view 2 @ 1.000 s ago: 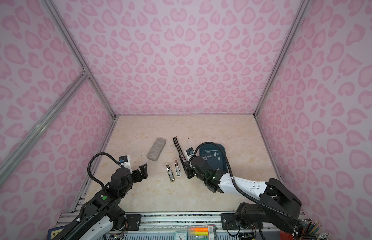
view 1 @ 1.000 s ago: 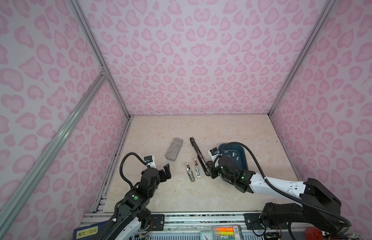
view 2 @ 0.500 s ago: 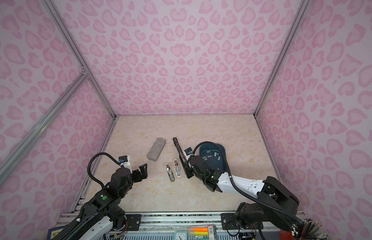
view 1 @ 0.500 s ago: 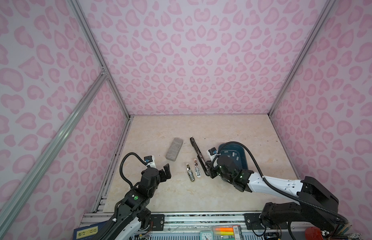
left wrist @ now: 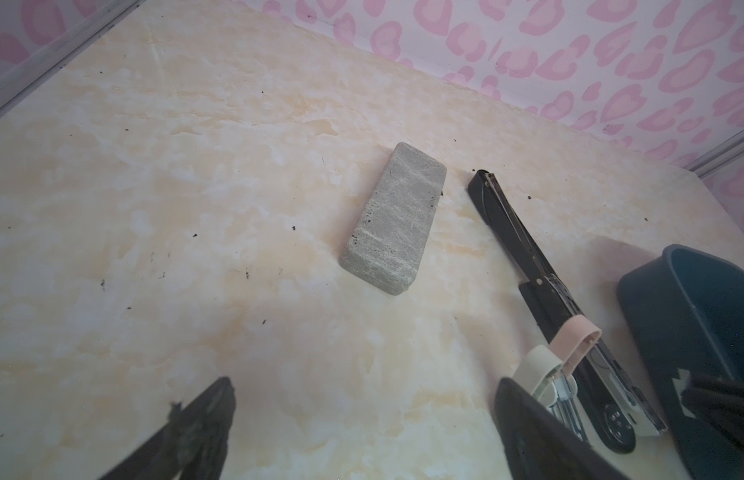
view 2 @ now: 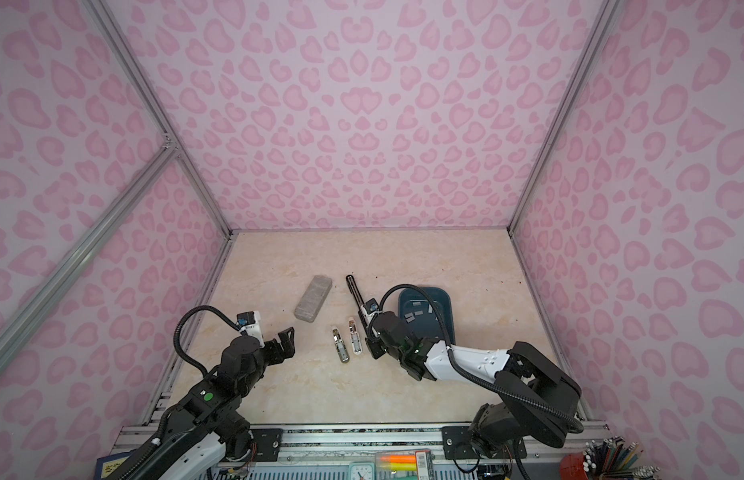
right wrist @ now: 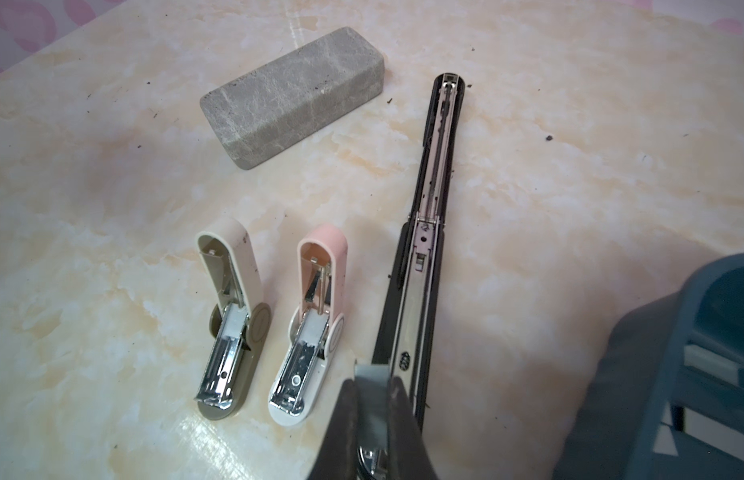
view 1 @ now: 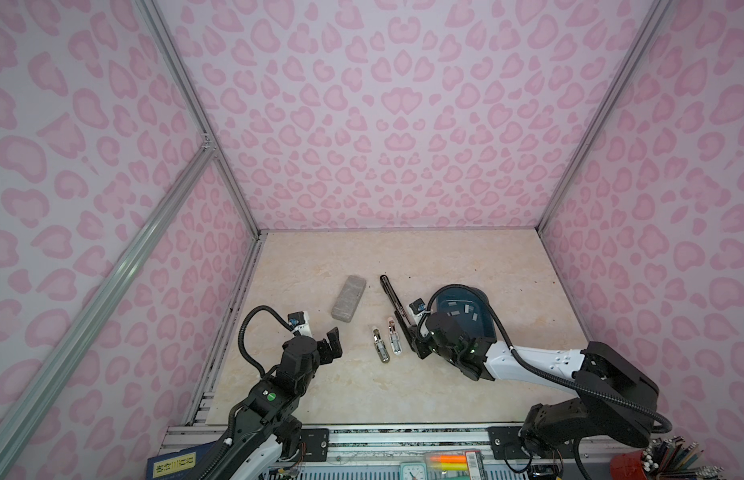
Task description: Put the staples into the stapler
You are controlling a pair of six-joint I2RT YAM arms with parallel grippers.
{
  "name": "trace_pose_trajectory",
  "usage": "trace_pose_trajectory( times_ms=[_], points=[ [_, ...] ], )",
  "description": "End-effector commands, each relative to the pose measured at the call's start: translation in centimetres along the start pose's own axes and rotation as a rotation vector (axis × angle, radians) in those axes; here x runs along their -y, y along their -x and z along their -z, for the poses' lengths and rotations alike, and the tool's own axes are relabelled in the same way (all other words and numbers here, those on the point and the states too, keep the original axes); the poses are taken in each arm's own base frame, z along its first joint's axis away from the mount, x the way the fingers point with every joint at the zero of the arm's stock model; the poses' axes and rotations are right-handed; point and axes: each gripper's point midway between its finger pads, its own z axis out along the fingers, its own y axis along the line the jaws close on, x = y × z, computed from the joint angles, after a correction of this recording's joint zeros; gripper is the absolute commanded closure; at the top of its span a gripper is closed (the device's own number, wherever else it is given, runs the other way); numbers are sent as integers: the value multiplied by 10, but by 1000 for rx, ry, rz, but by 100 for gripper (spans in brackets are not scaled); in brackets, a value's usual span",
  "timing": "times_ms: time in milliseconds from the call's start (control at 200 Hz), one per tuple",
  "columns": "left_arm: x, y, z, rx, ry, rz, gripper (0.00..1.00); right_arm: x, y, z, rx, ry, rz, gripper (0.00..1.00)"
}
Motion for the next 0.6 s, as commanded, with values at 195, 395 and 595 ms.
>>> trace_pose_trajectory(
  times_ms=[195,395,595],
  points=[
    [2,6,2,37,-17,18,1,6,-9,-1,-4,-10,-13,97],
    [1,6,2,37,-13,19,1,8,-9,0,4,-14,-25,97],
    [1,6,2,35,-12,18,2,8,-10,-3,-2,-10,-35,97]
  ],
)
